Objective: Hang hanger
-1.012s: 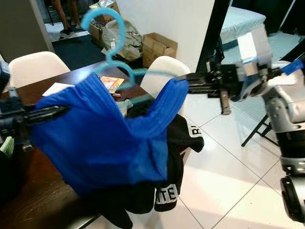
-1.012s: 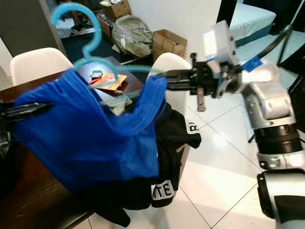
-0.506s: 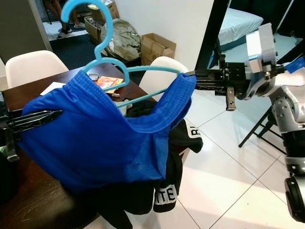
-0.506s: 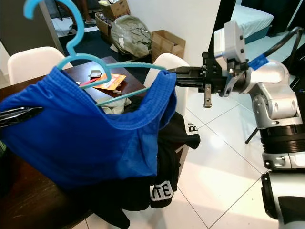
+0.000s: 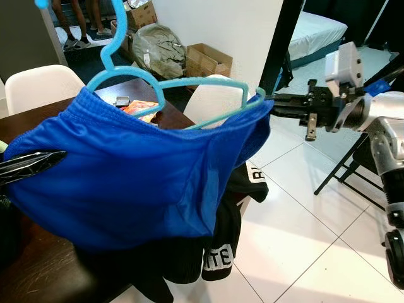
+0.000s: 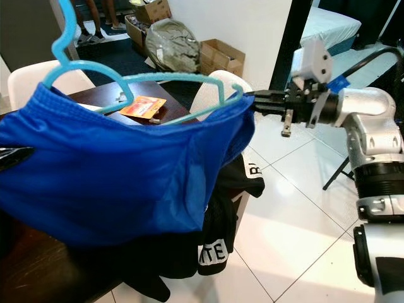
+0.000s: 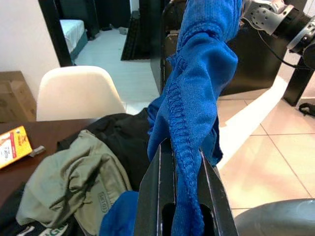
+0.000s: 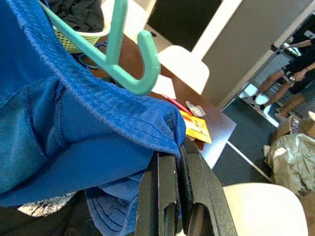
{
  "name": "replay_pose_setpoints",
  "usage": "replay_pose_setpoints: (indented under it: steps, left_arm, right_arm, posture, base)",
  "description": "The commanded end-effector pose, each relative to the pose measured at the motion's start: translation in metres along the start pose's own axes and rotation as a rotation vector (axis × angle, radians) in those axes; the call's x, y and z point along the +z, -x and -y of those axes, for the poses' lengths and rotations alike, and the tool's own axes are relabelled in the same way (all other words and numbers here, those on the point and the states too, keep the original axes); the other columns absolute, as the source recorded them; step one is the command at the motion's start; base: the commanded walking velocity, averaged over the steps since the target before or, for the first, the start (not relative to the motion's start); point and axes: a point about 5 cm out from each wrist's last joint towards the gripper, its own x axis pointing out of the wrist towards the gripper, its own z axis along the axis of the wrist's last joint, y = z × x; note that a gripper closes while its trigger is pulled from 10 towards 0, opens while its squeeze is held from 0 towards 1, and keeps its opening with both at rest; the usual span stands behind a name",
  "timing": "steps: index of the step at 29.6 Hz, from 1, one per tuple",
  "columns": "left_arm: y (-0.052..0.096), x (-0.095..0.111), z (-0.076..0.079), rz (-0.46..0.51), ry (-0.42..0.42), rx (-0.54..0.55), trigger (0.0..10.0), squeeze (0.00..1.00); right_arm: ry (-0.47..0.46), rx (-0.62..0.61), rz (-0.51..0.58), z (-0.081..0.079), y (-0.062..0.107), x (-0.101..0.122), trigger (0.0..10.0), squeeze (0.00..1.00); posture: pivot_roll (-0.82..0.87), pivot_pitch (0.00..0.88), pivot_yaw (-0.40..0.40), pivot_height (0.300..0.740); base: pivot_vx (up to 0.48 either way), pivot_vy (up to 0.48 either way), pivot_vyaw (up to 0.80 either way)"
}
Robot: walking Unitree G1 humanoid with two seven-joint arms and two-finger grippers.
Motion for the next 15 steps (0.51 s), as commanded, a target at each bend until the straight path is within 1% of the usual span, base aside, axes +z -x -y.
replay_pose_setpoints:
  steps: [1,4,9,15]
  left_arm:
    - [-0.002,0.002,0.009,-0.017,0.002,-0.051,10.0,0.00]
    - [-0.003,-0.001,0.013,-0.029,0.021,-0.072,10.0,0.00]
    - [-0.004,-0.003,0.014,-0.049,0.027,-0.078,10.0,0.00]
    - [0.001,0.000,0.010,-0.046,-0.001,-0.025,10.0,0.00]
  right_arm:
    - [0.013,-0.027,0.028,0.005,0.003,0.006,0.0,0.00]
    - [0.018,-0.026,0.055,0.007,0.003,0.010,0.0,0.00]
    - [0.033,-0.024,0.068,0.012,0.005,0.015,0.0,0.00]
    - [0.040,-0.003,0.071,0.014,0.011,0.020,0.0,0.00]
  posture:
    - [0.07,0.066,-0.075,0.740]
    - [0.07,0.066,-0.075,0.740]
    - [0.07,0.066,-0.078,0.740]
    - [0.07,0.069,-0.079,0.740]
  base:
    - [0.000,0.000,0.00]
    - [0.000,0.000,0.00]
    - [0.000,0.000,0.00]
    - [0.000,0.000,0.00]
